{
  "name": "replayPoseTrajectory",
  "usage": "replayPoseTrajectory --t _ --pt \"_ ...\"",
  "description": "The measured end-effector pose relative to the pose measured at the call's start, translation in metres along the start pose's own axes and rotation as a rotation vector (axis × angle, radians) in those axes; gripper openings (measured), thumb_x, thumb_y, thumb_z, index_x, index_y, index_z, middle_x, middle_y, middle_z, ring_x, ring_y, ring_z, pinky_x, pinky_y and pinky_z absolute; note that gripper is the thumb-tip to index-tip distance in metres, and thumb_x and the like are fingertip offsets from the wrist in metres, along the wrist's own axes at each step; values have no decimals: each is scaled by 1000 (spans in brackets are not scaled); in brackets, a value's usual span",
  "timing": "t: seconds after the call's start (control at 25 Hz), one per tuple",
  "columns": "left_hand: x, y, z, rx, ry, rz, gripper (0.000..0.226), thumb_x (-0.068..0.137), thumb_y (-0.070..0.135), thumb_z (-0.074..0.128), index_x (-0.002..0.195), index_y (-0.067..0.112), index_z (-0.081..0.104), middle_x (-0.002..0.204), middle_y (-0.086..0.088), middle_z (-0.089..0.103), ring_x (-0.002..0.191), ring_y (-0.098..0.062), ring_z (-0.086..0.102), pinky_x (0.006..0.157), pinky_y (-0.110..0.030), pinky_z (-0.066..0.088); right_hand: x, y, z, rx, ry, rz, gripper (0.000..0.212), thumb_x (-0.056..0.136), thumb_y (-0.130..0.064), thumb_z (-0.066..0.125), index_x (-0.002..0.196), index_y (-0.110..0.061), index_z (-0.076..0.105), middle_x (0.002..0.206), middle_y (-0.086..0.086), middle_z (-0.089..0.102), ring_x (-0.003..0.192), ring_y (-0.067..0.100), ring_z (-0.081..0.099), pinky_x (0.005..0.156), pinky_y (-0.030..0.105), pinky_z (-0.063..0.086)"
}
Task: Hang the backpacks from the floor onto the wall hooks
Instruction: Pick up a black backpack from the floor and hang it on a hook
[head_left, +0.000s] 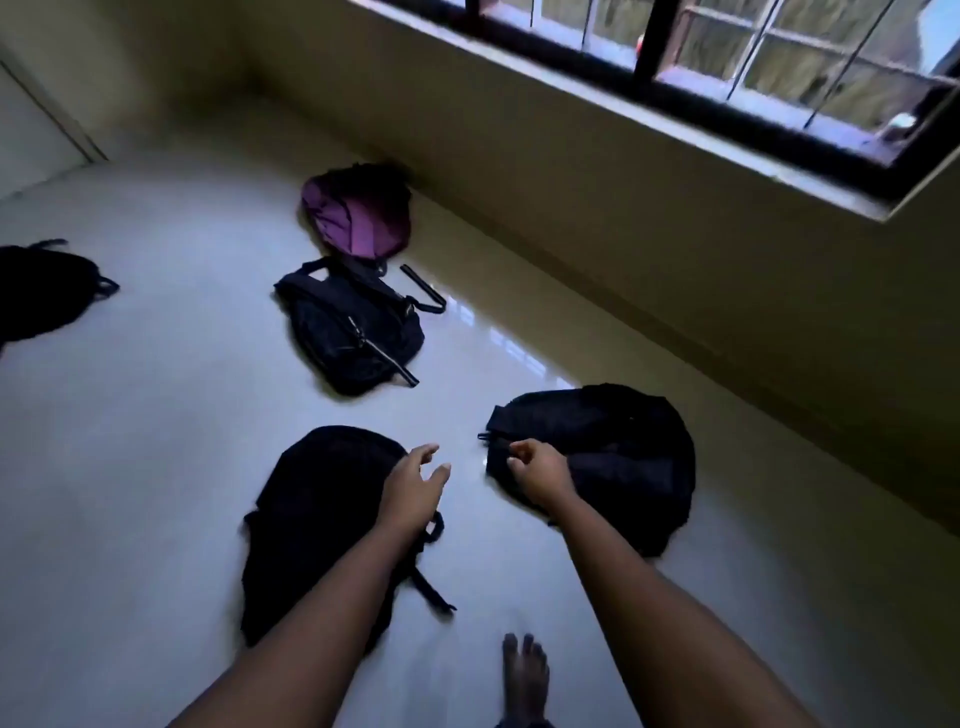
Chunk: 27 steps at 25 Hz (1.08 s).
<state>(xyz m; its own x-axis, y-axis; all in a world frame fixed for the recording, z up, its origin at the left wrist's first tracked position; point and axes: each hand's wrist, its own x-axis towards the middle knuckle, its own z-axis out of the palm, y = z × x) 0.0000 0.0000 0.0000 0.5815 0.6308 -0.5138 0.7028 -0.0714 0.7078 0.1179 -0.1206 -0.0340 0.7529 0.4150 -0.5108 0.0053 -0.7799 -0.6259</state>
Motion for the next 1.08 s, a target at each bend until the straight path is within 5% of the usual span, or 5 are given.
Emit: replayPoseTrajectory --t 0.28,0.48,0.64,0.88,1.08 --pt "243 -132 174 214 -95 59 38 90 19 53 128 15 53 134 -6 54 126 -21 47 103 -28 34 254 178 139 -591 -120 -214 35 88 -21 53 123 -15 53 129 8 48 124 27 42 101 37 39" --pt "342 -215 244 163 -36 52 38 90 17 52 128 16 53 133 -3 55 125 -19 48 99 -24 33 361 252 230 -825 -82 -211 76 76 -31 69 139 -14 29 142 16 38 130 33 37 108 44 30" --pt "329 -249 244 65 44 -20 34 89 14 54 123 16 57 128 -1 60 122 -17 51 97 -22 34 356 251 263 -803 -3 -323 49 85 -21 57 129 -11 38 123 11 57 111 29 54 92 38 38" --pt "246 -315 163 316 442 -119 55 77 15 67 130 14 51 133 -10 53 123 -30 47 107 -41 36 280 184 319 -569 -320 -488 78 70 -38 70 136 -19 34 129 3 53 118 23 48 94 38 36" --pt "230 -409 143 662 127 -472 108 73 47 67 149 22 -5 159 -9 -1 146 -34 3 116 -55 10 257 179 356 -506 -340 -245 86 68 -40 75 139 -23 30 136 3 44 125 26 44 98 42 39"
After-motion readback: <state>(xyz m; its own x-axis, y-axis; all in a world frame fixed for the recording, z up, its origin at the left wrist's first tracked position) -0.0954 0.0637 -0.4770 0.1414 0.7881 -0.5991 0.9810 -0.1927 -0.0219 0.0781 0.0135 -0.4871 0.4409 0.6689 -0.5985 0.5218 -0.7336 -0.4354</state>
